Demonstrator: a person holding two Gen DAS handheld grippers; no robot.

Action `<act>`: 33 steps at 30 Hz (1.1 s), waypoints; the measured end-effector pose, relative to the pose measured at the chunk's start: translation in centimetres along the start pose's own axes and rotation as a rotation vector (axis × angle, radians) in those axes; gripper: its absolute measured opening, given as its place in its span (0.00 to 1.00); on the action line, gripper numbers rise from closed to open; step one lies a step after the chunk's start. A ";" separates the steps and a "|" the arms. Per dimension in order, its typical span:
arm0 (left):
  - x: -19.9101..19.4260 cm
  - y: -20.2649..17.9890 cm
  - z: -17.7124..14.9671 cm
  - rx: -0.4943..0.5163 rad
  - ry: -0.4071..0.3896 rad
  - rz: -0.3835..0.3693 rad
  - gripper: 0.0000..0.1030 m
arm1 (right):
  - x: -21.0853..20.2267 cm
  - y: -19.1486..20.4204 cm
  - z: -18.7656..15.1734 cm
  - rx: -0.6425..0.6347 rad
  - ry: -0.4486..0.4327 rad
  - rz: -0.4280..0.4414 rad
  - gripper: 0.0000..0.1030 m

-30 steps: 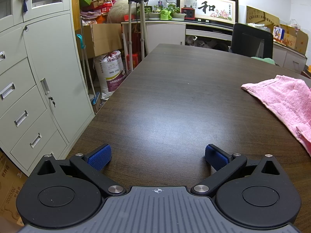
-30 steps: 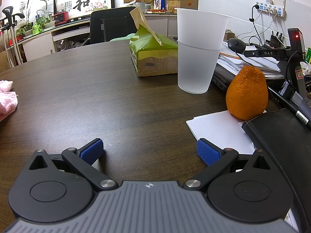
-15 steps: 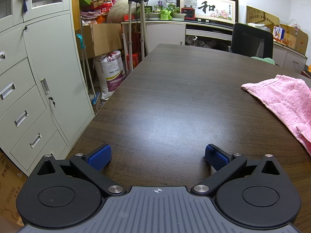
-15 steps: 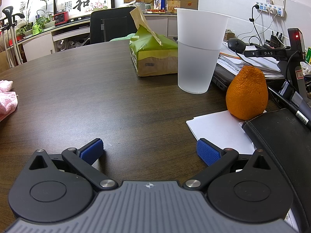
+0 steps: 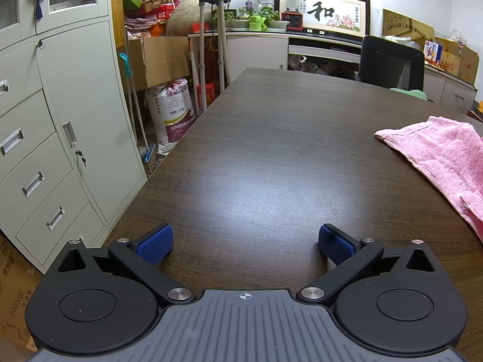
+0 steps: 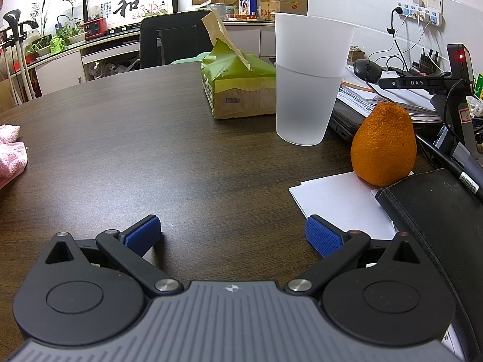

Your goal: Fold towel

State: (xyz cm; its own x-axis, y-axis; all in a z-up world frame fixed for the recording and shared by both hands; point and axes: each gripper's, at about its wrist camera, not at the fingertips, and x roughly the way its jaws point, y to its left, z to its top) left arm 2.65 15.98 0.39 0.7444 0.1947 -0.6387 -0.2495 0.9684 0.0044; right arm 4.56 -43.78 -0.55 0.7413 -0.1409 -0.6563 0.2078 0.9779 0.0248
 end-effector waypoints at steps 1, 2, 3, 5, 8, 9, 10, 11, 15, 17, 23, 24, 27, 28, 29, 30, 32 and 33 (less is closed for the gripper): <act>0.0 0.0 0.0 0.000 0.000 0.000 1.00 | 0.0 0.0 0.0 0.000 0.000 0.000 1.00; 0.0 0.0 0.0 0.000 0.000 0.000 1.00 | 0.0 0.0 0.0 0.000 0.000 0.000 1.00; 0.0 0.0 0.0 0.000 0.000 0.000 1.00 | 0.0 0.0 0.0 0.000 0.000 0.000 1.00; 0.0 0.0 0.0 0.000 0.000 0.000 1.00 | 0.0 0.0 0.0 0.000 0.000 0.000 1.00; 0.0 0.0 0.0 0.001 0.000 0.001 1.00 | 0.0 0.0 0.0 0.000 0.000 -0.001 1.00; 0.0 0.0 0.0 0.001 0.000 0.001 1.00 | 0.0 0.0 0.0 0.000 0.000 -0.001 1.00; 0.0 0.0 0.0 0.001 0.000 0.001 1.00 | -0.1 0.1 -0.1 0.000 0.000 -0.001 1.00; 0.0 0.0 0.0 0.001 0.000 0.001 1.00 | -0.1 0.1 -0.1 0.000 0.000 -0.001 1.00; 0.0 0.0 0.0 0.001 0.000 0.001 1.00 | -0.2 0.1 -0.1 -0.001 0.000 0.002 1.00; 0.0 0.0 -0.1 0.002 0.000 0.001 1.00 | -0.3 0.1 -0.1 -0.002 0.003 0.004 1.00; 0.0 0.0 -0.1 -0.002 0.000 0.005 1.00 | -1.5 1.6 -0.1 0.021 0.006 0.007 1.00; 0.0 0.0 -0.1 -0.003 0.000 0.006 1.00 | -2.1 2.2 0.0 0.010 -0.014 0.020 1.00; 0.0 -0.1 -0.1 -0.005 0.000 0.008 1.00 | -3.6 4.2 0.7 -0.028 -0.062 0.049 1.00; 0.0 0.0 -0.1 -0.006 0.000 0.009 1.00 | -4.3 5.0 1.1 -0.039 -0.080 0.066 1.00; 0.0 -0.1 -0.1 -0.007 0.000 0.010 1.00 | -4.7 5.6 1.4 -0.044 -0.090 0.079 1.00; 0.0 -0.1 -0.1 -0.007 0.000 0.010 1.00 | -5.2 6.4 1.8 -0.044 -0.106 0.102 1.00; 0.0 -0.1 -0.1 -0.008 0.000 0.011 1.00 | -5.7 7.8 2.7 -0.038 -0.131 0.145 1.00; 0.0 -0.2 -0.1 -0.009 0.000 0.013 1.00 | -5.8 8.4 3.1 -0.035 -0.141 0.163 1.00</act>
State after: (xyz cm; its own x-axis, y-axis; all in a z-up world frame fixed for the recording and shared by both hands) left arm 2.60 15.81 0.28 0.7408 0.2072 -0.6390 -0.2648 0.9643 0.0056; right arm 4.00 -35.20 5.85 0.8455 0.0015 -0.5340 0.0578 0.9939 0.0943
